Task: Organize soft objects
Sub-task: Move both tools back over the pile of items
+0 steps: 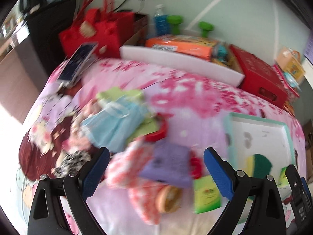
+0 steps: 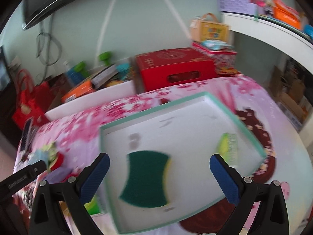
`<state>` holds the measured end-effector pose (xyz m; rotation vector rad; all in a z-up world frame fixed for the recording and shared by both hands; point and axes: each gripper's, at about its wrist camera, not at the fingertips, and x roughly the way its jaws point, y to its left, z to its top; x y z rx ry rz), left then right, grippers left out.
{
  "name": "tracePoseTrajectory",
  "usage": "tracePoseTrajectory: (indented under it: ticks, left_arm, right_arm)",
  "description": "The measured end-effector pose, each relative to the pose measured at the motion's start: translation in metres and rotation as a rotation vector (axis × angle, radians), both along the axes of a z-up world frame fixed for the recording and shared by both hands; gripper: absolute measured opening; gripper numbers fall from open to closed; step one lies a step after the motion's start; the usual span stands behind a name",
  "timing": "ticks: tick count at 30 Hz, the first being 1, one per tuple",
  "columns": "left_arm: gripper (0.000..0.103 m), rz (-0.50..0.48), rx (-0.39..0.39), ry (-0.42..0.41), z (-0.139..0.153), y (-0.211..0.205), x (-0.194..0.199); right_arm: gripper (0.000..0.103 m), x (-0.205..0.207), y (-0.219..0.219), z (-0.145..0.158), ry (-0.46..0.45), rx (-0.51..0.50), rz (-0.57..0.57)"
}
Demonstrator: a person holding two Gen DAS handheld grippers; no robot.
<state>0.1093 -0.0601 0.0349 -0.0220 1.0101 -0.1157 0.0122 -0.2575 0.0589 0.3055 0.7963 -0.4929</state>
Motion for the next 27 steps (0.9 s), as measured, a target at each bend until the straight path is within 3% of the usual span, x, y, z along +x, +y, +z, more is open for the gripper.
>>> tracePoseTrajectory:
  ticks: [5,10,18,27]
  left_arm:
    - [0.097,0.13,0.038,0.054,-0.014,0.048,0.003]
    - [0.097,0.246,0.043,0.051,-0.011,0.095,-0.005]
    - [0.097,0.322,0.045,0.034,-0.003,0.144,-0.027]
    - [0.097,0.429,0.054,0.049,-0.004,0.188,-0.046]
  right_arm:
    - [0.103,0.012,0.032,-0.005,0.001,0.025,0.111]
    - [0.103,0.019,0.057,-0.007,-0.002,0.049,0.184]
    - [0.103,0.02,0.088,-0.007,-0.009,0.074,0.269]
    - [0.103,0.027,0.115,-0.023,0.055,0.05,0.383]
